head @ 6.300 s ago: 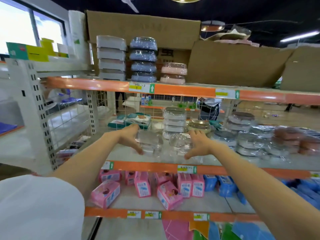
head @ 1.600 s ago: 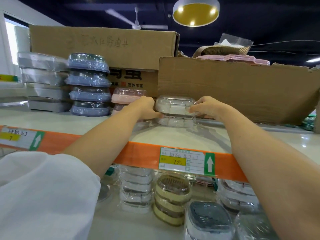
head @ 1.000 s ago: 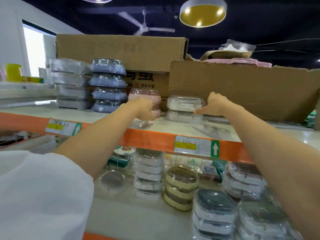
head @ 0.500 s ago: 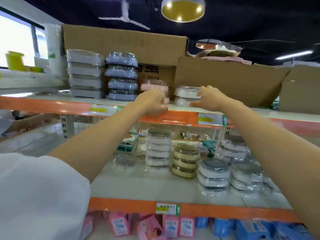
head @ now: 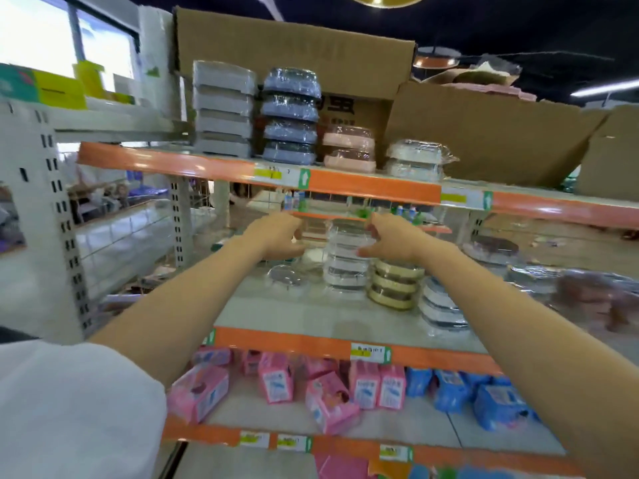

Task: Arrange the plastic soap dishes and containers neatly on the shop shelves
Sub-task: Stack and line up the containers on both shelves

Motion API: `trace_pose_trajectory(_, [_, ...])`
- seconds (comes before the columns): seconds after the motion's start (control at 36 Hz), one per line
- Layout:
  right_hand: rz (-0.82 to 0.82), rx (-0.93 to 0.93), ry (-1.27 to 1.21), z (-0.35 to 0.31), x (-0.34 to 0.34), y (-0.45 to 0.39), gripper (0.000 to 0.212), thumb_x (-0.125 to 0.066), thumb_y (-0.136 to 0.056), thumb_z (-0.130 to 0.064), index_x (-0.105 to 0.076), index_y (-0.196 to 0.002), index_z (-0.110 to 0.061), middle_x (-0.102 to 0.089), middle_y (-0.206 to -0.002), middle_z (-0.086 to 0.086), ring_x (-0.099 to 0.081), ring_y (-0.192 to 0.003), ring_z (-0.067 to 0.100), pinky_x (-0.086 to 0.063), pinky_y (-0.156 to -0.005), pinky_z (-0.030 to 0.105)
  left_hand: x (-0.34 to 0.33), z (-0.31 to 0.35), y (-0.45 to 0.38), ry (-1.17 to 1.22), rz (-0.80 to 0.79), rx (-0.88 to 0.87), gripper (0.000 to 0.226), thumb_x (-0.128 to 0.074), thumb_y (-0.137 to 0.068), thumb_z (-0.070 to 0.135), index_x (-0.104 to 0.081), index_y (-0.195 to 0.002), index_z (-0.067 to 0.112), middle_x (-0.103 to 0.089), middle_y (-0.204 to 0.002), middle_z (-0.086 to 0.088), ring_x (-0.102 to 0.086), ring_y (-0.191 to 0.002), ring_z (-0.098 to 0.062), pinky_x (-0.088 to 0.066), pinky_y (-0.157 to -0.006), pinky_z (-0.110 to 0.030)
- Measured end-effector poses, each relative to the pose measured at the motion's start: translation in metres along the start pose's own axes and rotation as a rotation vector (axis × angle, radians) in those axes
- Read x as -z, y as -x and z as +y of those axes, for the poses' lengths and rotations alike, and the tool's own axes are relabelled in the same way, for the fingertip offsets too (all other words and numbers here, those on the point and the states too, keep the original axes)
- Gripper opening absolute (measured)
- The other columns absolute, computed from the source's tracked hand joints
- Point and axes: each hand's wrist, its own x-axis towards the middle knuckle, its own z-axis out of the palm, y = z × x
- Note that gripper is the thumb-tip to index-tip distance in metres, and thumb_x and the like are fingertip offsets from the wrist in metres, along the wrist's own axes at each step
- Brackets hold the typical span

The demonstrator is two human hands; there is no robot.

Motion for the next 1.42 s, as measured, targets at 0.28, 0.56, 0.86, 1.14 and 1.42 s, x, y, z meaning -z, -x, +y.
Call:
trace_pose_trajectory(0.28, [-0.199,0.005,-0.048,-0.014,-0.084,-0.028,0.061,-0.06,-0.092,-0.04,-0.041,-0.136,-0.002,-0.045,-0.138,0.015,-0.045,-0.123,0.03,-0.037,-0.089,0.03,-0.06,-0.058,0.026,0.02,-0.197,0.184,0.034,-0.056,-0.091,0.033,-0.059,-0.118,0.014,-0.06,-0.118,-0.008,-0.056,-0.108,-0.026,-0.048,-0.089,-0.038])
trace_pose_trajectory(0.56, [-0.298,0.027,-0.137,-0.027,-0.178,-0.095,0.079,-0.063,-0.089,-0.044,-0.028,-0.145,-0.001,-0.023,-0.151,0.014,-0.029,-0.136,0.029,-0.032,-0.108,0.035,-0.121,-0.104,0.005,0.037,-0.291,0.287,0.046,-0.056,-0.092,0.038,-0.049,-0.13,0.013,-0.051,-0.133,-0.006,-0.046,-0.123,-0.024,-0.038,-0.097,-0.03])
trace_pose_trajectory(0.86, [-0.324,-0.032,-0.184,-0.022,-0.247,-0.2,0.085,-0.057,-0.091,-0.048,-0.018,-0.148,0.002,-0.007,-0.157,0.02,-0.014,-0.144,0.033,-0.022,-0.114,0.036,-0.173,-0.138,-0.048,0.031,-0.281,0.331,0.041,-0.057,-0.091,0.036,-0.053,-0.127,0.017,-0.053,-0.126,-0.004,-0.05,-0.117,-0.021,-0.04,-0.085,-0.029])
trace_pose_trajectory(1.14, [-0.32,-0.047,-0.16,-0.016,-0.273,-0.254,0.09,-0.065,-0.085,-0.044,-0.015,-0.152,-0.008,-0.009,-0.157,0.012,-0.01,-0.144,0.03,-0.028,-0.112,0.037,-0.195,-0.161,-0.081,0.047,-0.278,0.352,0.04,-0.059,-0.09,0.037,-0.054,-0.124,0.017,-0.054,-0.124,-0.003,-0.051,-0.112,-0.021,-0.038,-0.079,-0.024])
trace_pose_trajectory(1.42, [-0.357,-0.056,-0.069,-0.019,-0.274,-0.253,0.096,-0.072,-0.081,-0.04,-0.01,-0.151,-0.016,-0.002,-0.156,0.021,-0.005,-0.145,0.041,-0.022,-0.116,0.051,-0.194,-0.163,-0.072,0.042,-0.322,0.362,0.04,-0.06,-0.091,0.034,-0.053,-0.125,0.015,-0.056,-0.12,-0.004,-0.054,-0.105,-0.019,-0.045,-0.084,-0.028])
